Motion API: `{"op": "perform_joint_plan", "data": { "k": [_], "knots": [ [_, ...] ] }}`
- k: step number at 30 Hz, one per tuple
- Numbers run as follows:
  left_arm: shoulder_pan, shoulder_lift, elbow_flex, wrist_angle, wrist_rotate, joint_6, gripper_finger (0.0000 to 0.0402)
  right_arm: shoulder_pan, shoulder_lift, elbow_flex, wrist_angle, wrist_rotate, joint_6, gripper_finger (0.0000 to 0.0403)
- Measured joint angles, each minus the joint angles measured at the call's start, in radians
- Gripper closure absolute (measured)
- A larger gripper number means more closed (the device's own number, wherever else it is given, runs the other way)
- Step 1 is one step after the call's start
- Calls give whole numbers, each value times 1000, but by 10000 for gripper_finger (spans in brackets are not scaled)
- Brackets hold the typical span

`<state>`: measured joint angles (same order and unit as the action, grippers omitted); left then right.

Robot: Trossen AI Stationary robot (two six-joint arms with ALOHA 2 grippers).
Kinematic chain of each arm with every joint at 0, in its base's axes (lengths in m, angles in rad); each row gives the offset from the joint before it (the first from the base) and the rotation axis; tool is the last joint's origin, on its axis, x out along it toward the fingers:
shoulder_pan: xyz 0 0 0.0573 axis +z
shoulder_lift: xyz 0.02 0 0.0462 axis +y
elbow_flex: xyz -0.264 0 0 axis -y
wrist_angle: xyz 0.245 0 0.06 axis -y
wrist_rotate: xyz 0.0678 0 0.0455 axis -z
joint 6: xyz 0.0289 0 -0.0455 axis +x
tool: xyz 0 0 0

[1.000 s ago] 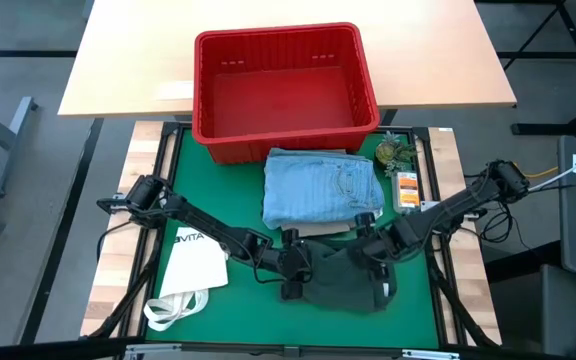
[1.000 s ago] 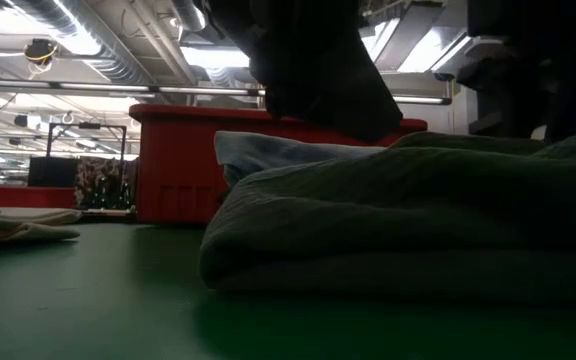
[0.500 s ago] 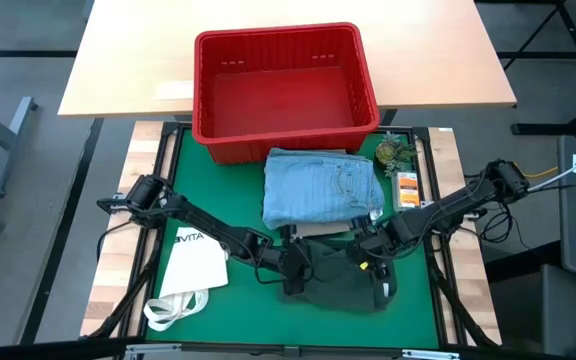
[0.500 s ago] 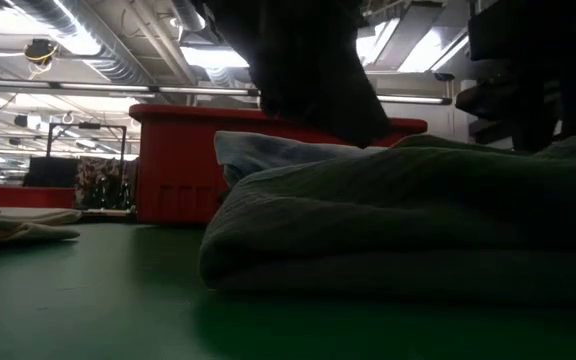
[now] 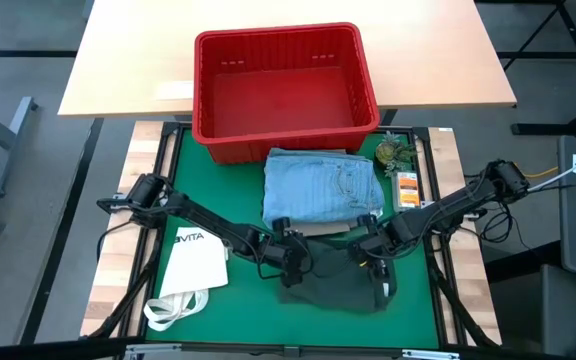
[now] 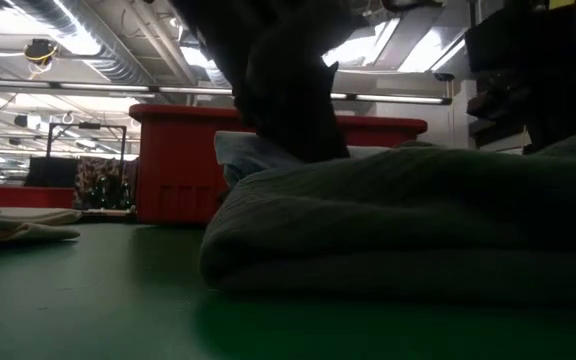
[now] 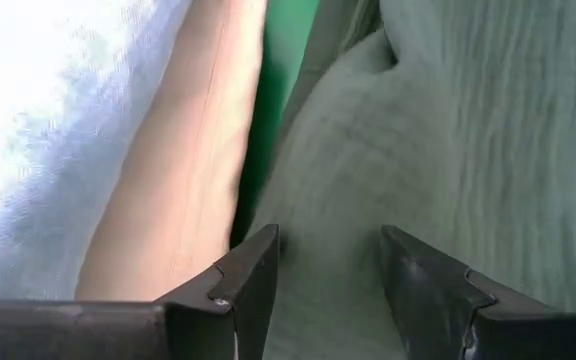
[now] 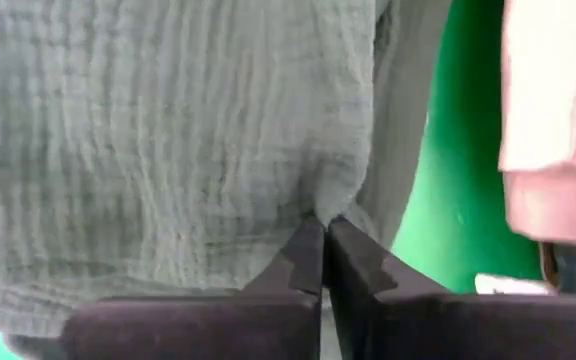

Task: Fold laundry
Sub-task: Fold the green polo shirt

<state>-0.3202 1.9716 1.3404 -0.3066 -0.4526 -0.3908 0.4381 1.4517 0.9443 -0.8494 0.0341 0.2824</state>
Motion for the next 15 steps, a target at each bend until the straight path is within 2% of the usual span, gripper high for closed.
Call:
{"op": "perform_joint_plan", "data": {
  "k": [7, 15],
  "knots": [
    [2, 66, -24, 10, -9, -2, 233, 0, 0, 0, -140, 1, 131, 395],
    [2, 104, -24, 20, -13, -1, 233, 0, 19, 1, -153, 10, 133, 388]
  ]
}}
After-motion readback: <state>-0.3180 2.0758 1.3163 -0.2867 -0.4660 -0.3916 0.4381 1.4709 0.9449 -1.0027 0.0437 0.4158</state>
